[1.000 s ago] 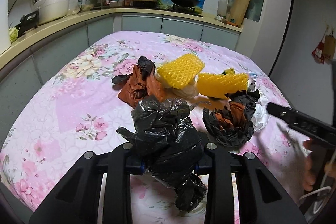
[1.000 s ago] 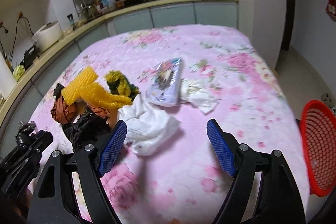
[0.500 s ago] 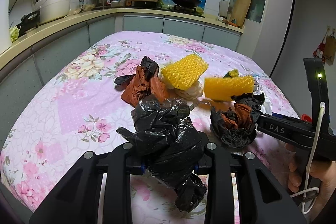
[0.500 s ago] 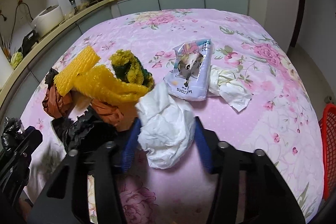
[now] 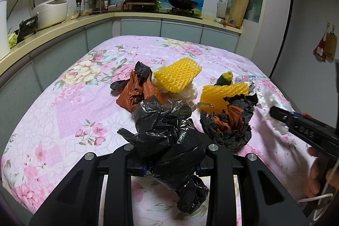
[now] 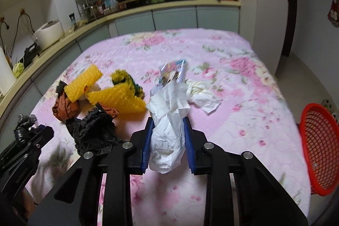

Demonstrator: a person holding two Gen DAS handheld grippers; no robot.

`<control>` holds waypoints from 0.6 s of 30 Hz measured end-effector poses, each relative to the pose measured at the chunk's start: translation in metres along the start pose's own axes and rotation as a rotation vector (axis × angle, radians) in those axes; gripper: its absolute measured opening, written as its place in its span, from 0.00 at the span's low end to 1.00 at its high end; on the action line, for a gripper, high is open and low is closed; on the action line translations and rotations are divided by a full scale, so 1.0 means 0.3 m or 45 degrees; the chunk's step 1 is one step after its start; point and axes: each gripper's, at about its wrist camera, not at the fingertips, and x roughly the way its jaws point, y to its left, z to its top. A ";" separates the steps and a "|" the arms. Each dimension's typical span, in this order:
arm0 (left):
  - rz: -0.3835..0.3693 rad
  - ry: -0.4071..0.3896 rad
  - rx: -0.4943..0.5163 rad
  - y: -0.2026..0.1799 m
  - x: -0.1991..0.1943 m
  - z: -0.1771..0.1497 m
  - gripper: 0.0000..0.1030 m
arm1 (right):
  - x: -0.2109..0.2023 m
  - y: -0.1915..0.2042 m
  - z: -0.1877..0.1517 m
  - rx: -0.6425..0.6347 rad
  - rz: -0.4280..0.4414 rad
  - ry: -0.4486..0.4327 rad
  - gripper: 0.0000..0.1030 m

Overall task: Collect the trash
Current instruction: 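Grasp the black plastic bag with the left tool while the right tool grasps the white tissue, then carry the black bag and white tissue over the red basket with both tools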

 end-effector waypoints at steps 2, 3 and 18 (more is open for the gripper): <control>-0.001 -0.008 0.006 -0.004 -0.003 0.008 0.28 | -0.042 -0.011 0.002 -0.005 -0.009 -0.043 0.27; -0.002 -0.015 0.008 -0.007 -0.007 0.013 0.28 | -0.059 -0.015 0.003 -0.005 -0.010 -0.059 0.27; -0.021 -0.160 0.086 -0.102 -0.083 0.096 0.28 | -0.279 -0.056 0.042 0.000 -0.049 -0.286 0.27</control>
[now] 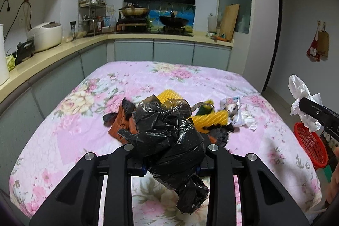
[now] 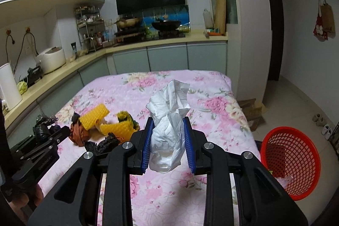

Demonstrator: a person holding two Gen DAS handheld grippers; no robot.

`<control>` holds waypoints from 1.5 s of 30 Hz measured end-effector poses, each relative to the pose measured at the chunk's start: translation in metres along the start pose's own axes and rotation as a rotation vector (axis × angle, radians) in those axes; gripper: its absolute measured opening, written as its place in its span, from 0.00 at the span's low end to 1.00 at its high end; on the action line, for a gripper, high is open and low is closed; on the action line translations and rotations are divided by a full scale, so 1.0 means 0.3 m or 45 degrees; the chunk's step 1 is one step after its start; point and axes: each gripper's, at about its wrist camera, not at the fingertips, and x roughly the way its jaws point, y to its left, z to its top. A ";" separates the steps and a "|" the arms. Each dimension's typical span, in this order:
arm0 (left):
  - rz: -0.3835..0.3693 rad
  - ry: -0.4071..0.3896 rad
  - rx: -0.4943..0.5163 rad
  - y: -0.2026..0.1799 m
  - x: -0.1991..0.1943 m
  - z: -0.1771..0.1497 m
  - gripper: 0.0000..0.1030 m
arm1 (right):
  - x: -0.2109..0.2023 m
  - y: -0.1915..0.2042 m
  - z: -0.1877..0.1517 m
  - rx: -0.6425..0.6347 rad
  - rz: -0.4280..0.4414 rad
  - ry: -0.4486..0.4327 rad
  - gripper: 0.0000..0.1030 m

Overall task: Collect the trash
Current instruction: 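Carry the black bag and white tissue over the red basket with both tools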

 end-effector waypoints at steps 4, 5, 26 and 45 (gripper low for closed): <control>-0.021 -0.041 0.026 -0.039 -0.016 0.035 0.28 | -0.037 -0.004 0.010 0.007 -0.002 -0.037 0.27; -0.027 -0.050 0.031 -0.047 -0.019 0.042 0.28 | -0.050 -0.011 0.016 0.009 -0.003 -0.051 0.27; -0.202 -0.182 0.192 -0.356 -0.036 0.148 0.28 | -0.200 -0.203 0.058 0.088 -0.138 -0.187 0.27; -0.506 -0.041 0.363 -0.802 0.095 0.110 0.28 | -0.231 -0.505 0.017 0.275 -0.401 -0.135 0.27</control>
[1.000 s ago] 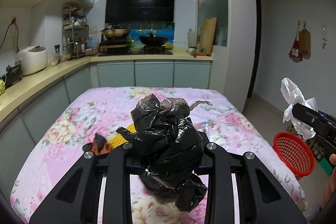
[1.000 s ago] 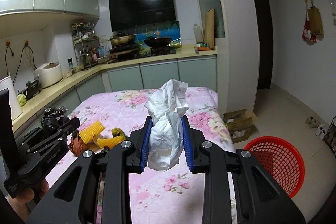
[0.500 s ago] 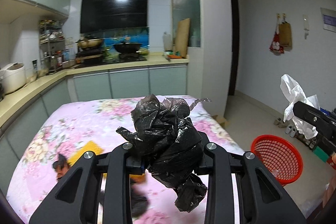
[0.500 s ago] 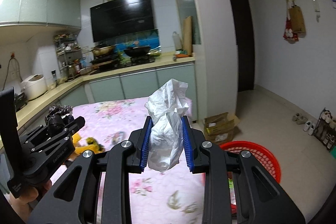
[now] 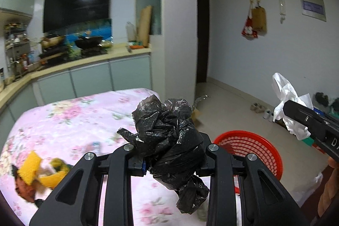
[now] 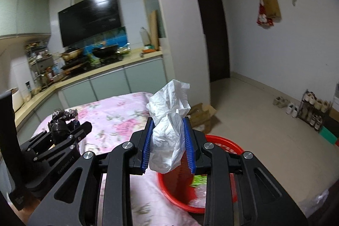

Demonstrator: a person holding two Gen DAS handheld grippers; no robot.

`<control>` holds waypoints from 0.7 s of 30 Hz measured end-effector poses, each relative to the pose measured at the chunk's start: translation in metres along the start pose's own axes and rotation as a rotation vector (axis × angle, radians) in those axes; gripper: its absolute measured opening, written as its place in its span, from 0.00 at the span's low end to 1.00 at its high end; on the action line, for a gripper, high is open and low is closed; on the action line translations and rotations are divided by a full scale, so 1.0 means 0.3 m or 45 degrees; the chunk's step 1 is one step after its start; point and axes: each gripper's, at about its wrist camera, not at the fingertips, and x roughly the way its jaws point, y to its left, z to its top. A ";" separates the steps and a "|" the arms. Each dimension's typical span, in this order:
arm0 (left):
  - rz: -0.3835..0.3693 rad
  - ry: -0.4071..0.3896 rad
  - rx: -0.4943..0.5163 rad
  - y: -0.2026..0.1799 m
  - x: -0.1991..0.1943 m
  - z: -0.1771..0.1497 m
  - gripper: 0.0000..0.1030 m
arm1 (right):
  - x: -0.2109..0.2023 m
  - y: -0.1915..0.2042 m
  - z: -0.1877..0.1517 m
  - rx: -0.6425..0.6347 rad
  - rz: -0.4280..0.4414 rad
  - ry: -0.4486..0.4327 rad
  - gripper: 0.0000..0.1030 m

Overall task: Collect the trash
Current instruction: 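Carry the black bag and white tissue over the red basket with both tools, then open both tools to drop the black bag and tissue into the basket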

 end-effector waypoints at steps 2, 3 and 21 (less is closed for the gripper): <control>-0.027 0.022 0.009 -0.023 0.030 0.000 0.28 | 0.013 -0.036 -0.002 0.025 -0.033 0.020 0.27; -0.040 0.033 0.014 -0.035 0.051 0.002 0.28 | 0.020 -0.053 -0.003 0.038 -0.047 0.032 0.27; -0.355 0.378 0.030 -0.243 0.364 -0.098 0.31 | 0.233 -0.287 -0.083 0.319 -0.119 0.353 0.36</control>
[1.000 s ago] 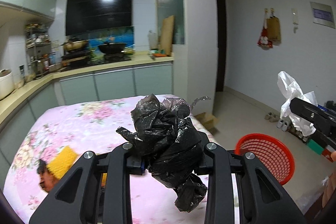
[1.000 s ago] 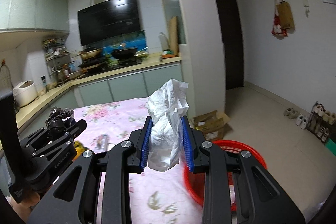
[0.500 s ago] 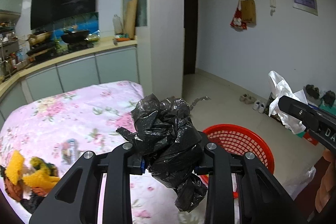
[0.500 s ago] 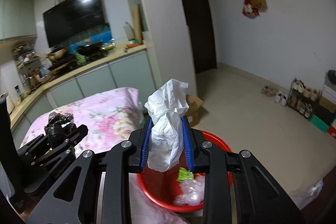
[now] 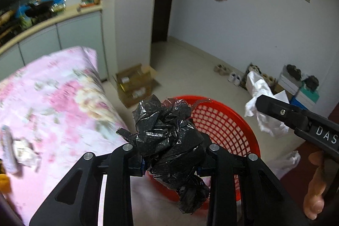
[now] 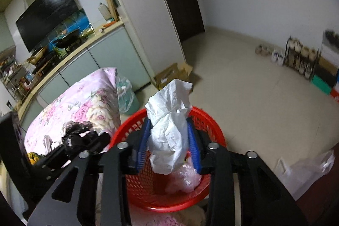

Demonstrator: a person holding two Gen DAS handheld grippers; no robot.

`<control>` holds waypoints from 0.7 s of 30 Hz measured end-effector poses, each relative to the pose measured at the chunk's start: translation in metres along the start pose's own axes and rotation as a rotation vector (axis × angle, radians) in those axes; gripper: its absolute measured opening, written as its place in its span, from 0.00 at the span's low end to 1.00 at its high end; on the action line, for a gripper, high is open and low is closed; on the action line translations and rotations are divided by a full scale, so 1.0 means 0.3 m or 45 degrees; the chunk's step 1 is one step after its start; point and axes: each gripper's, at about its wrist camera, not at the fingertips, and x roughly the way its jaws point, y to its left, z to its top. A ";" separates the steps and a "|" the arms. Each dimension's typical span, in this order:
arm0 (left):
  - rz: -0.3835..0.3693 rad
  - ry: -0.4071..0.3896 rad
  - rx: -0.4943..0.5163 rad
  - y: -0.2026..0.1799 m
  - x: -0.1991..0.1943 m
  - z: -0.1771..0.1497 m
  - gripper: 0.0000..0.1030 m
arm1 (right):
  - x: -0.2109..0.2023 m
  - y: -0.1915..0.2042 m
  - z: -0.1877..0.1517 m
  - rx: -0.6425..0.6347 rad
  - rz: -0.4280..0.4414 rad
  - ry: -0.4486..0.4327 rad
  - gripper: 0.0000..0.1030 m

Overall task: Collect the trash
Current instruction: 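Open both tools to drop the black bag and tissue into the basket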

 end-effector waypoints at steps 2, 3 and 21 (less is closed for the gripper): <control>-0.028 0.037 -0.004 -0.003 0.036 -0.011 0.35 | 0.027 -0.020 -0.004 0.042 0.026 0.047 0.41; -0.039 0.046 -0.003 -0.004 0.047 -0.015 0.40 | 0.040 -0.030 -0.007 0.061 0.035 0.067 0.42; 0.025 -0.054 -0.015 0.013 -0.036 -0.006 0.79 | -0.032 -0.049 0.020 0.138 0.092 0.009 0.63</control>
